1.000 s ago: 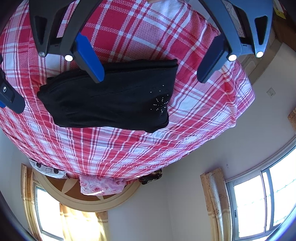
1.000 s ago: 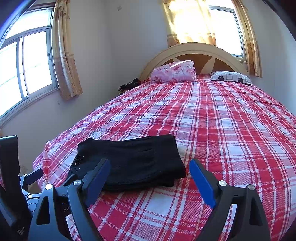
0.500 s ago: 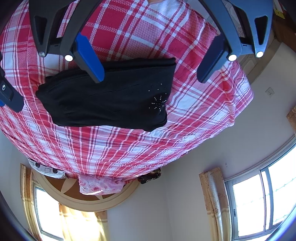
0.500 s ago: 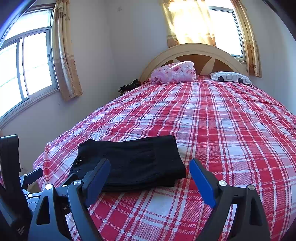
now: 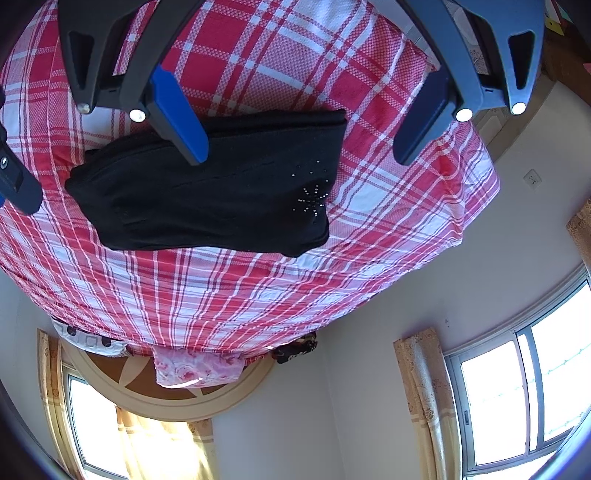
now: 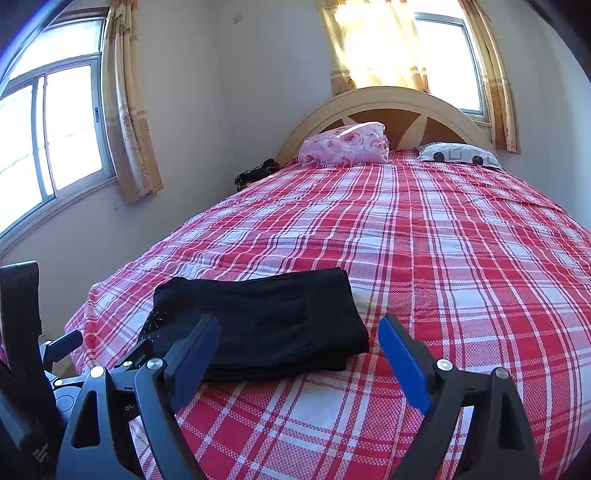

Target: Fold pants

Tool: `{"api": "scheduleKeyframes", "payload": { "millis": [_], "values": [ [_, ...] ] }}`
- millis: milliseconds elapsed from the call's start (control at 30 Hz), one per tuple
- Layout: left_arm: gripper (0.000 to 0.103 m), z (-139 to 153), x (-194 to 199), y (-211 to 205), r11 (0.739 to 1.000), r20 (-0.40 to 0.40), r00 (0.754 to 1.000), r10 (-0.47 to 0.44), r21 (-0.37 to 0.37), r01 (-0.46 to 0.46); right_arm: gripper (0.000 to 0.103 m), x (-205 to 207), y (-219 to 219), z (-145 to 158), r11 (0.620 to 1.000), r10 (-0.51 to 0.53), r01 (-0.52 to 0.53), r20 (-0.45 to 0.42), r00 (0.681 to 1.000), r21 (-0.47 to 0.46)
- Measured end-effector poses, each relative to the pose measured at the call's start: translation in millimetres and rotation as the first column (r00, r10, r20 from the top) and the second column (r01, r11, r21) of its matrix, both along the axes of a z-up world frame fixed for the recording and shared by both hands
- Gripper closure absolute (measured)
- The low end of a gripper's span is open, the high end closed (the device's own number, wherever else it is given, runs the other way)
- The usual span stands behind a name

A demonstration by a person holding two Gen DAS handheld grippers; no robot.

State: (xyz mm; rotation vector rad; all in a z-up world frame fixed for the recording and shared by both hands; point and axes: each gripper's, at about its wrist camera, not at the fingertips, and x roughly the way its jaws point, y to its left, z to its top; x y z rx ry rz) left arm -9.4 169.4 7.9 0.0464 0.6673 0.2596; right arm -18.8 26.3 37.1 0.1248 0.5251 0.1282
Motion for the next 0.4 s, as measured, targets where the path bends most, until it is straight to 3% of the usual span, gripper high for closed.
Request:
{"api": "scheduleKeyframes", "payload": {
  "millis": [400],
  "values": [
    [0.0, -0.5, 1.2, -2.8, 1.0, 0.001, 1.0, -0.023, -0.021, 0.023, 0.014, 1.1, 0.1, -3.8, 1.0, -0.009, 0.009, -0.013, 1.0, 0.007]
  ]
}}
